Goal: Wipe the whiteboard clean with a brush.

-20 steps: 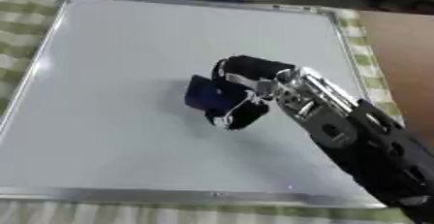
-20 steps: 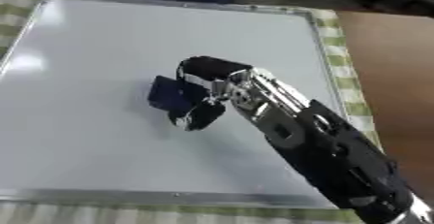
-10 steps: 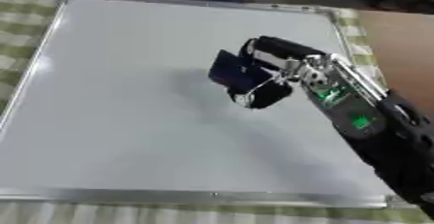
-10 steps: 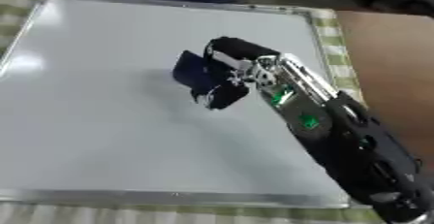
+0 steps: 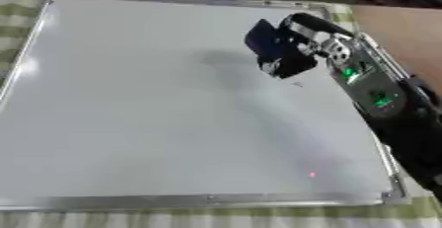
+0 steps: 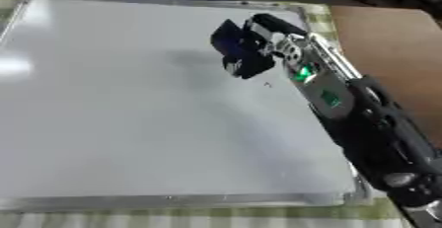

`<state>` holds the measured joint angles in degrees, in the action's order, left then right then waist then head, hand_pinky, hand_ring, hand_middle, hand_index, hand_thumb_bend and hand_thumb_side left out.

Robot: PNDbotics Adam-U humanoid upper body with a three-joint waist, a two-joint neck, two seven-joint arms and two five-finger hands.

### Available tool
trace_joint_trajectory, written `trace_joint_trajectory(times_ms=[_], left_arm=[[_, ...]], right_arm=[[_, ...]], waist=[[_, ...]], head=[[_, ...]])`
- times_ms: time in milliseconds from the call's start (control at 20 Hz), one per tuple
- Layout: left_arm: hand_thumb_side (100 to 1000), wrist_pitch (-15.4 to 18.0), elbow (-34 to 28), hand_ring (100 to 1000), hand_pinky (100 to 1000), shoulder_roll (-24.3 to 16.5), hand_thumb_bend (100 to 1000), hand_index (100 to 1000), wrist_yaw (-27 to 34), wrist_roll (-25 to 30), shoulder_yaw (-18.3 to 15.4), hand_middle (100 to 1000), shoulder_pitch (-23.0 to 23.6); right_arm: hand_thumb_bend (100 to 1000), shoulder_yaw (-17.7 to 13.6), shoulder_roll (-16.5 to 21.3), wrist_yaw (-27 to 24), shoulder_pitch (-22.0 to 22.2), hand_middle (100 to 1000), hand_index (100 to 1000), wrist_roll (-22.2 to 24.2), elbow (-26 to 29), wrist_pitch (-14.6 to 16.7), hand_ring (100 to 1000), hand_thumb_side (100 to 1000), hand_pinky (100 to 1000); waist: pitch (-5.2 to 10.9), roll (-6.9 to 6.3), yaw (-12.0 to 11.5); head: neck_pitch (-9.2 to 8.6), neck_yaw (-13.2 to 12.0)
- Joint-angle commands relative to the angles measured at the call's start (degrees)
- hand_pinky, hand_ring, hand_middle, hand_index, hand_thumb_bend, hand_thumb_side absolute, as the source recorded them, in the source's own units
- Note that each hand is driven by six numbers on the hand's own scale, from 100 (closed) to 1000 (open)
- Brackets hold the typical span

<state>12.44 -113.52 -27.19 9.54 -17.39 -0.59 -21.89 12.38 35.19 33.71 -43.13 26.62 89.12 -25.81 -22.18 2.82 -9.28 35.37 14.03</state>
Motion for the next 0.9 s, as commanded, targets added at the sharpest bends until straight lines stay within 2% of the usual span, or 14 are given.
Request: trace_joint_trajectory(times_ms=[50,350,900], left_arm=[[1000,0.3,-1.1,858,713,-1.1,278,866,-0.2,0.1,-0.3,833,-0.7],[1000,0.3,-1.1,859,713,-0.8,274,866,-0.1,0.2,-0.2,834,-0.8],[1000,0.3,-1.1,859,714,-0.6,273,866,-0.1,0.2,-0.2,834,-0.8]], right_arm=[[100,-1.6,1.9,-0.8,-1.2,268,100,-1.2,-1.1,-1.1,686,182,668],[100,-2.1,1.6,-0.6,-1.5,264,100,-2.6,-3.1,-2.7,681,178,661],[100,-1.9,1.5,1.3,-0.4,264,123,-2.4,-4.2,-5.3,677,161,656]], waist=[[0.94,-0.45,-0.1],[0.54,-1.17,-0.2],[0.55,-1.83,-0.1]], head=[[0.96,0.4],[0.97,-0.2],[0.56,-0.8]])
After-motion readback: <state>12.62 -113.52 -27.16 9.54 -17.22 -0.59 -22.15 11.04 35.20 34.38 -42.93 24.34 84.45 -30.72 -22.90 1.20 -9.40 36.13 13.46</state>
